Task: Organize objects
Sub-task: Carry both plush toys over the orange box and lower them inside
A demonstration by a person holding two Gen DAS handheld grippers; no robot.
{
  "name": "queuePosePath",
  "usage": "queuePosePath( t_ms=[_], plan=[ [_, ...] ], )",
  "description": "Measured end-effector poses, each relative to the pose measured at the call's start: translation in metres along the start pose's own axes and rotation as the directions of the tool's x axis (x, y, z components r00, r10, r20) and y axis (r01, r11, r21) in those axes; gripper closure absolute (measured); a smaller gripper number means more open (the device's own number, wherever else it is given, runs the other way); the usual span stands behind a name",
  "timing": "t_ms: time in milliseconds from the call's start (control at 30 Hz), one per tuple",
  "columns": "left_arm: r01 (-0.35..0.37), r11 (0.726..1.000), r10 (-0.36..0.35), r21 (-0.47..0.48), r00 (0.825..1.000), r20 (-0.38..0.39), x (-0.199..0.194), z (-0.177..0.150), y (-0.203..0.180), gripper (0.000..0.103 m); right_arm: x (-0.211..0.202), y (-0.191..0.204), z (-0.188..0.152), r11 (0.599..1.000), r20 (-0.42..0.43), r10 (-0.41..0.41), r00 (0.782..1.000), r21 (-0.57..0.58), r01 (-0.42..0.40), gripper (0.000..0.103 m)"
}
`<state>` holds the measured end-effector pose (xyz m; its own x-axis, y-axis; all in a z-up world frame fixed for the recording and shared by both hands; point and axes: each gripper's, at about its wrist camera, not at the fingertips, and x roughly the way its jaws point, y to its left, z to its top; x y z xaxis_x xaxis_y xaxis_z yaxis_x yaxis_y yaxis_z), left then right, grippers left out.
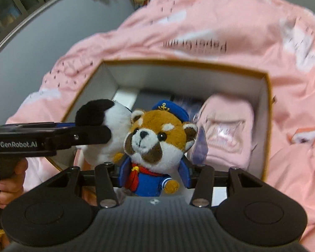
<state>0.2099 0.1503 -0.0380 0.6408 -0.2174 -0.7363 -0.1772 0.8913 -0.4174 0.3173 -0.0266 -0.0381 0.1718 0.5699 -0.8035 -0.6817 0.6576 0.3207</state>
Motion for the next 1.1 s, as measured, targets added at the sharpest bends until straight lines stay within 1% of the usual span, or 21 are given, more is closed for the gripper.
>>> queuePosePath(
  t_ms=[167, 467, 533, 600, 633, 667, 733, 833, 867, 933, 1000, 1033, 1067, 1100],
  plan=[
    [-0.026, 1.0, 0.026, -0.003, 0.999, -0.034, 0.013, -0.001, 0.009, 0.036, 0.018, 0.001, 0.001, 0.999, -0.05, -0.002, 0.999, -0.048, 0.0, 0.053],
    [-0.103, 0.992, 0.109, 0.075, 0.991, -0.079, 0.031, -0.003, 0.001, 0.036, 0.044, -0.002, 0.006, 0.996, -0.132, 0.008, 0.991, -0.091, -0.02, 0.054],
    [-0.118, 0.989, 0.125, 0.085, 0.988, -0.085, 0.035, -0.005, 0.0, 0.035, 0.05, -0.003, 0.005, 0.996, -0.143, -0.001, 0.99, -0.088, -0.012, 0.054],
    [-0.118, 0.989, 0.126, 0.091, 0.989, -0.083, 0.037, -0.005, -0.001, 0.034, 0.053, -0.002, 0.004, 0.995, -0.139, -0.027, 0.99, -0.104, 0.013, 0.052],
    [-0.116, 0.989, 0.124, 0.094, 0.989, -0.083, 0.037, -0.005, 0.0, 0.033, 0.053, -0.003, 0.004, 0.994, -0.139, -0.031, 0.99, -0.108, 0.016, 0.051],
    [-0.111, 0.989, 0.119, 0.093, 0.99, -0.082, 0.037, -0.005, 0.0, 0.032, 0.054, -0.004, 0.005, 0.995, -0.142, -0.028, 0.989, -0.099, 0.014, 0.048],
    [-0.1, 0.99, 0.108, 0.094, 0.991, -0.084, 0.035, -0.004, 0.002, 0.03, 0.053, -0.008, 0.005, 0.998, -0.151, -0.018, 0.988, -0.07, 0.007, 0.047],
    [-0.072, 0.994, 0.079, 0.078, 0.993, -0.087, 0.03, 0.002, 0.001, 0.03, 0.045, -0.012, 0.006, 0.999, -0.142, 0.007, 0.99, -0.031, -0.012, 0.045],
    [-0.058, 0.996, 0.064, 0.073, 0.995, -0.08, 0.025, 0.003, 0.002, 0.03, 0.041, -0.013, 0.006, 1.0, -0.133, 0.014, 0.991, -0.025, -0.018, 0.042],
    [-0.018, 0.998, 0.022, 0.062, 0.998, -0.061, 0.012, 0.006, 0.003, 0.029, 0.032, -0.015, 0.006, 0.999, -0.117, 0.029, 0.993, -0.014, -0.031, 0.041],
    [0.008, 0.998, -0.005, 0.061, 0.998, -0.055, 0.0, 0.006, 0.003, 0.031, 0.024, -0.016, 0.005, 0.999, -0.103, 0.05, 0.993, 0.005, -0.05, 0.042],
    [0.017, 0.998, -0.014, 0.062, 0.998, -0.055, -0.004, 0.006, 0.002, 0.034, 0.021, -0.017, 0.004, 0.998, -0.101, 0.061, 0.993, 0.01, -0.06, 0.043],
    [0.02, 0.998, -0.016, 0.064, 0.998, -0.06, -0.006, 0.006, 0.002, 0.04, 0.018, -0.017, 0.003, 0.998, -0.097, 0.067, 0.993, 0.016, -0.066, 0.047],
    [0.015, 0.998, -0.011, 0.066, 0.998, -0.067, -0.007, 0.005, 0.002, 0.043, 0.016, -0.017, 0.002, 0.998, -0.095, 0.068, 0.993, 0.017, -0.066, 0.052]
  ],
)
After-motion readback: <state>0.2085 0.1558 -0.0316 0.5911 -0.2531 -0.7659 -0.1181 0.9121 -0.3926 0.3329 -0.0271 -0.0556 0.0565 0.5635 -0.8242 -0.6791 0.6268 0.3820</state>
